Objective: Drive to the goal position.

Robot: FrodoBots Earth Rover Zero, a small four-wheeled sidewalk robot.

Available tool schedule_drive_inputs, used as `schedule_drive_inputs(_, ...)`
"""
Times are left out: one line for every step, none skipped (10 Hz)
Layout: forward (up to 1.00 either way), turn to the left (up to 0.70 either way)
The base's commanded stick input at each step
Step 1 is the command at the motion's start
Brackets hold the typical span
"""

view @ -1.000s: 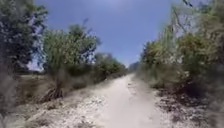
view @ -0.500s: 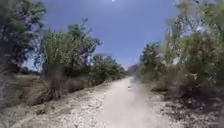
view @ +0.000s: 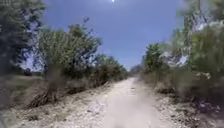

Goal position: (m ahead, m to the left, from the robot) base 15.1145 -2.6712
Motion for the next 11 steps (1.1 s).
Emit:
schedule_drive_inputs(0.45,0.00)
schedule_drive_inputs(0.45,0.00)
schedule_drive_inputs(0.45,0.00)
schedule_drive_inputs(0.45,0.00)
schedule_drive_inputs(0.45,0.00)
schedule_drive_inputs(0.45,0.00)
schedule_drive_inputs(0.45,0.00)
schedule_drive_inputs(0.45,0.00)
schedule_drive_inputs(0.45,0.00)
schedule_drive_inputs(0.45,0.00)
schedule_drive_inputs(0.45,0.00)
